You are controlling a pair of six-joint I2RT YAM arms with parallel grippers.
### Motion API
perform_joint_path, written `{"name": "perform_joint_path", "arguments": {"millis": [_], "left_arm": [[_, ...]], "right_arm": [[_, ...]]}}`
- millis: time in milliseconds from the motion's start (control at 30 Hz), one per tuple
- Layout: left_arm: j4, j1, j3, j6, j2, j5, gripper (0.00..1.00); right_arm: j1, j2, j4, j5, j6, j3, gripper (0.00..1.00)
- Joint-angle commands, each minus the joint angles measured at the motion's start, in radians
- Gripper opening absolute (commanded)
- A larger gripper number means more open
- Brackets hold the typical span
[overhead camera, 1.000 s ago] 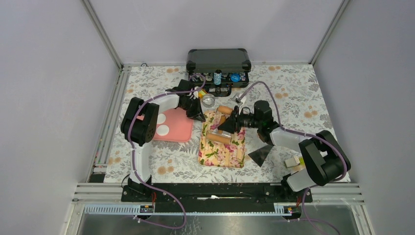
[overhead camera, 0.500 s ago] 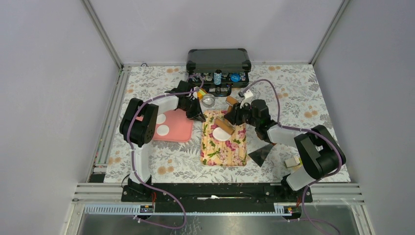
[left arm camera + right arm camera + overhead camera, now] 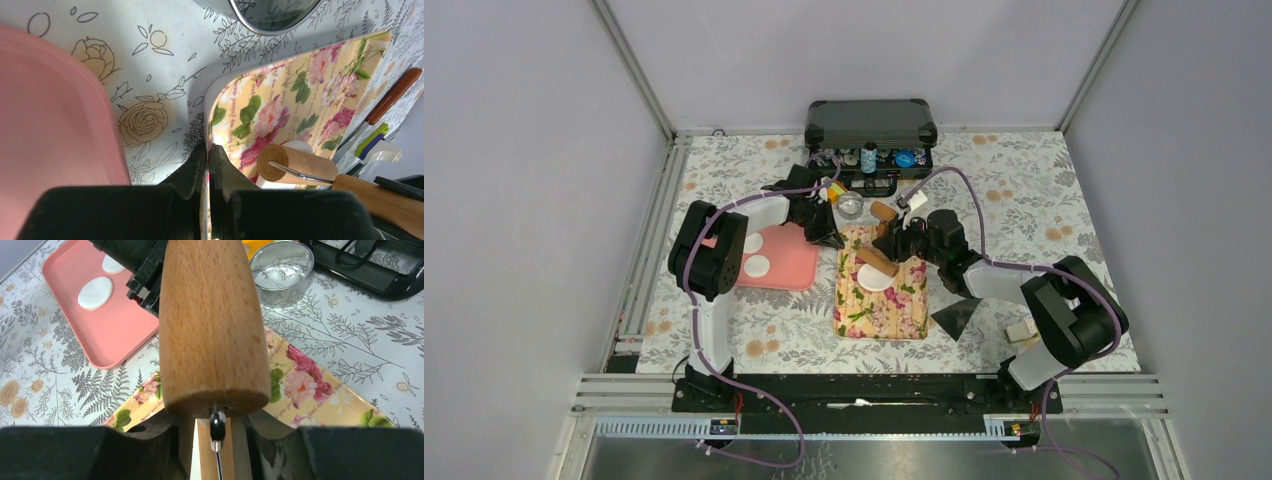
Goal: Roll out the dumpling wrappers from the dough
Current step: Flatten out the dough on the work surface.
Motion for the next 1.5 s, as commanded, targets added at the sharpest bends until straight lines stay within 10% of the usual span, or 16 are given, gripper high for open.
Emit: {"name": "perform_joint_path", "arguments": {"millis": [0, 1467], "left_arm": [[-0.005, 0.014, -0.013, 0.004, -0.029, -0.07, 0.0], [-0.021, 0.035, -0.001, 0.006, -0.05, -0.07, 0.0]], "right_arm": [[0.035, 0.031, -0.155, -0.053, -0.068, -0.079, 0.0], [0.081, -0.022, -0.239, -0.456, -0.378, -0.157, 0.0]]}}
